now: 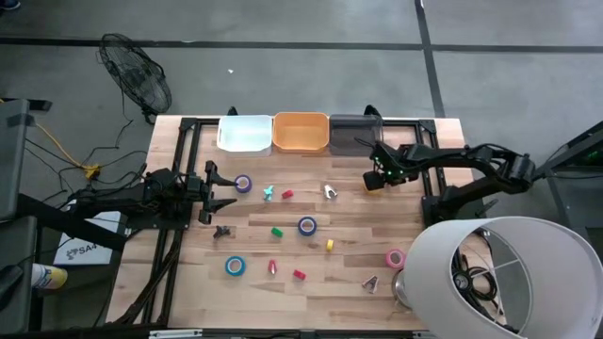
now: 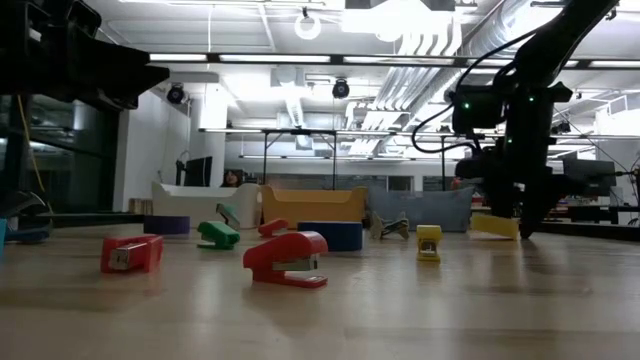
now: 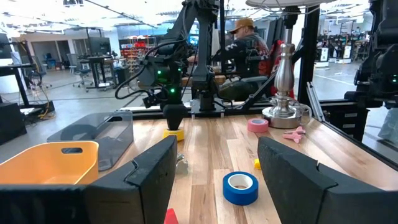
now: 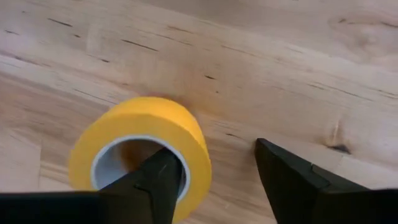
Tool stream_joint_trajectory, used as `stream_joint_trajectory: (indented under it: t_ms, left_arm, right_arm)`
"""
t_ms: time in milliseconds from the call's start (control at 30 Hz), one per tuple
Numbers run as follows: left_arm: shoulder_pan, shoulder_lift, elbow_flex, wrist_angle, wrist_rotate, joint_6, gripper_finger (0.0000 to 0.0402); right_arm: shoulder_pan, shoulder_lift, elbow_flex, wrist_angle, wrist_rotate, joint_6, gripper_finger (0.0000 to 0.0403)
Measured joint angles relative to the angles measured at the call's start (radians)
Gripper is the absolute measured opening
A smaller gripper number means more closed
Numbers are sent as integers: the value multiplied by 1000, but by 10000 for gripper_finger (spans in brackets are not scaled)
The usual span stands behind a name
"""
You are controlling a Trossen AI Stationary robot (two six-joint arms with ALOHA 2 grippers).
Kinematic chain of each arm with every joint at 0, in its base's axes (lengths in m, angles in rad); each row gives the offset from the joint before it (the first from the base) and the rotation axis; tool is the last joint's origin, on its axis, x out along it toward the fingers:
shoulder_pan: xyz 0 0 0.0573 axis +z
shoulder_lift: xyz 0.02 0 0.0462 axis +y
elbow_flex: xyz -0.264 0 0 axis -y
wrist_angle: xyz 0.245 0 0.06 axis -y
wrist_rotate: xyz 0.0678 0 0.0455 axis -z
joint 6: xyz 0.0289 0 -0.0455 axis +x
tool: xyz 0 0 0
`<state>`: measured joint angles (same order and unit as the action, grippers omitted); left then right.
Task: Pick and place Stapler, Stapler remover, tape
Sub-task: Put the yellow tape into the gray bin
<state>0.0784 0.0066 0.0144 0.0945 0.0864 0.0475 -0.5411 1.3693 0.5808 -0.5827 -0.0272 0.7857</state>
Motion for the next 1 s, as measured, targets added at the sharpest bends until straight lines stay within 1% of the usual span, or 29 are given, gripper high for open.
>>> stream_joint_trajectory:
  t_ms: [300,567,733,900,1000]
  left_arm:
    - [0,0,0,0,0,0,221]
    - [0,0,0,0,0,0,221]
    - [0,0,0,0,0,0,221]
    - [0,0,0,0,0,0,221]
    - [0,0,0,0,0,0,221]
  right_arm:
    - [-3,0,0,-4,-22,-7,114]
    - [-4,-1,0,1,-31,-27,38]
    - [-3,-1,31,16,-31,-45,33]
    - [-3,-1,118,19,9,-76,44]
    - [-4,-1,183,19,61,-103,43]
